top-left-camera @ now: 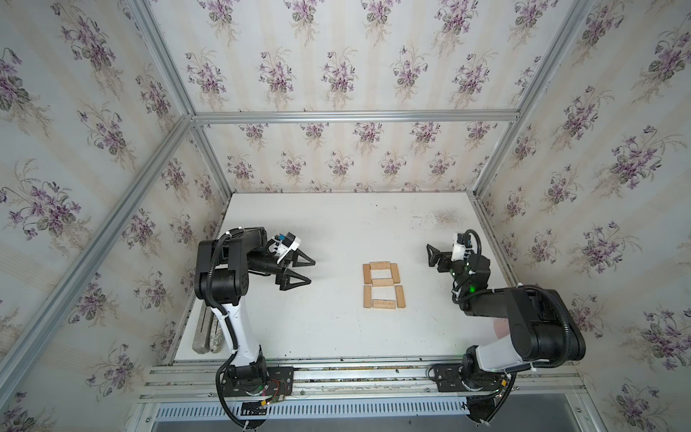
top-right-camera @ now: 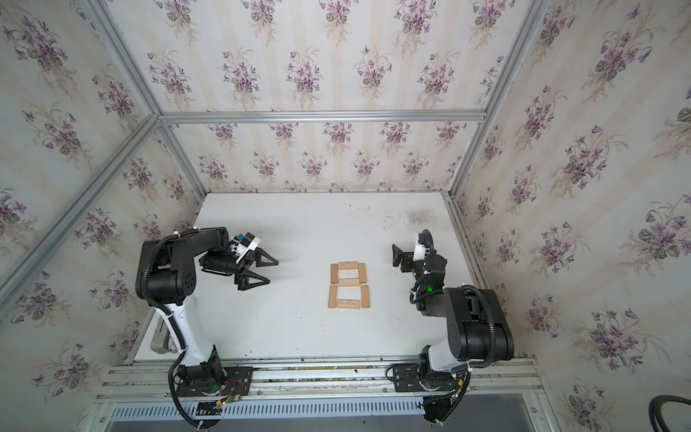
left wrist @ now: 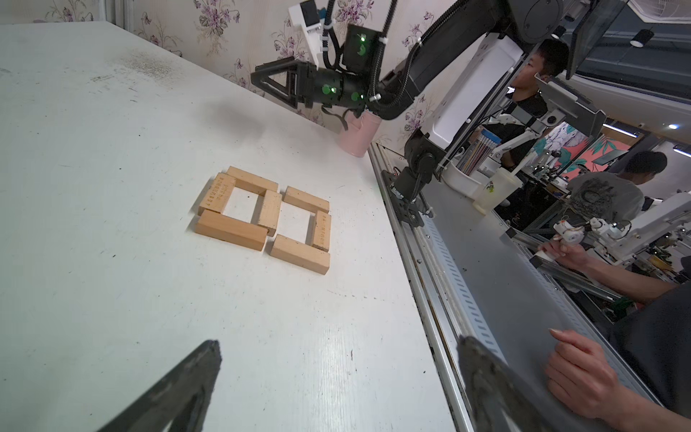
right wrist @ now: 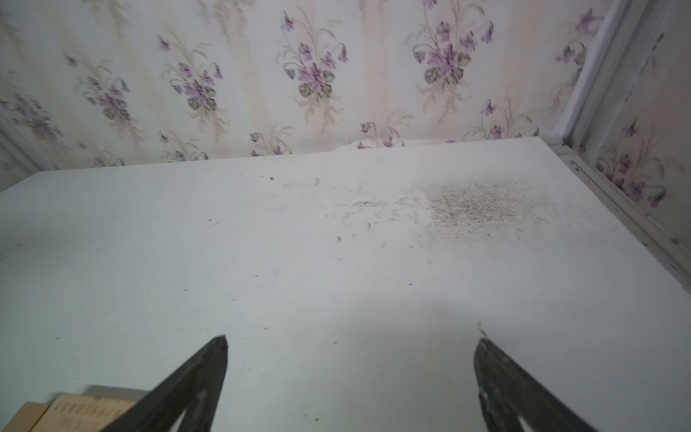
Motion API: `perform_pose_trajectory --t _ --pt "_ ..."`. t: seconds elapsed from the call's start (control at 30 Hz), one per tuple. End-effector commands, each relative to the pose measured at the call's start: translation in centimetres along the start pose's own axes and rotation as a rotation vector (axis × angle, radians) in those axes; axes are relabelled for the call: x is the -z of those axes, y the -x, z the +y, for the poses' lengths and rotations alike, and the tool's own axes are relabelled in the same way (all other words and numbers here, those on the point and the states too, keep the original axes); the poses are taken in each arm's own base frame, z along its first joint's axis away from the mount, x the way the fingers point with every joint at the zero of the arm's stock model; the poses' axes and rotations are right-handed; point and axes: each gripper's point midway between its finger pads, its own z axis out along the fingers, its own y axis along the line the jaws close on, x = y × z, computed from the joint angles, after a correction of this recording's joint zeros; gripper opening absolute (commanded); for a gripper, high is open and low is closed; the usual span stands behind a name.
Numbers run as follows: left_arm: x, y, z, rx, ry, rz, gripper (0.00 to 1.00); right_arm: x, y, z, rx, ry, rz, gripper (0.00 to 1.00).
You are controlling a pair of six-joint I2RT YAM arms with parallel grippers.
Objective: Assemble the number 8 with building blocks
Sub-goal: Reset both arms
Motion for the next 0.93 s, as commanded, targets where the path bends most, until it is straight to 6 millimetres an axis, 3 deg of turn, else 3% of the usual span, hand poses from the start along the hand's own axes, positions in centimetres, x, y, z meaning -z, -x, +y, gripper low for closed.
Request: perform_pose_trajectory --t 0.0,0.03,0.07,0.1,0.13,0.23,0.9 --pt "0.1 1.3 -1.7 -0.222 -0.032 -0.034 1.00 3.9 4.9 -1.1 0.085 -0.136 -0.281 1.00" --pt "0.1 1.3 -1.7 -0.223 -0.032 -0.033 1.00 2.9 4.4 -0.9 0.092 -0.118 -0.234 1.00" --pt "0.1 1.3 -1.7 -0.222 -0.031 -0.035 1.00 0.3 3.8 -0.5 0.110 -0.080 -0.148 1.00" --pt "0.1 1.2 -1.7 -0.221 -0.032 -0.035 1.00 -1.7 3.2 -1.6 0.052 -0.090 -0.064 1.00" --pt "0.1 1.3 -1.6 -0.222 -0.032 -0.034 0.99 -1.5 3.3 -2.6 0.002 -0.081 -0.073 1.00" --pt "0.1 1.3 -1.7 -0.223 -0.033 -0.032 1.00 -1.1 3.5 -1.5 0.035 -0.021 -0.090 1.00" --pt "0.1 1.3 -1.7 -0.223 -0.033 -0.033 1.00 -1.1 3.5 -1.6 0.041 -0.049 -0.089 1.00"
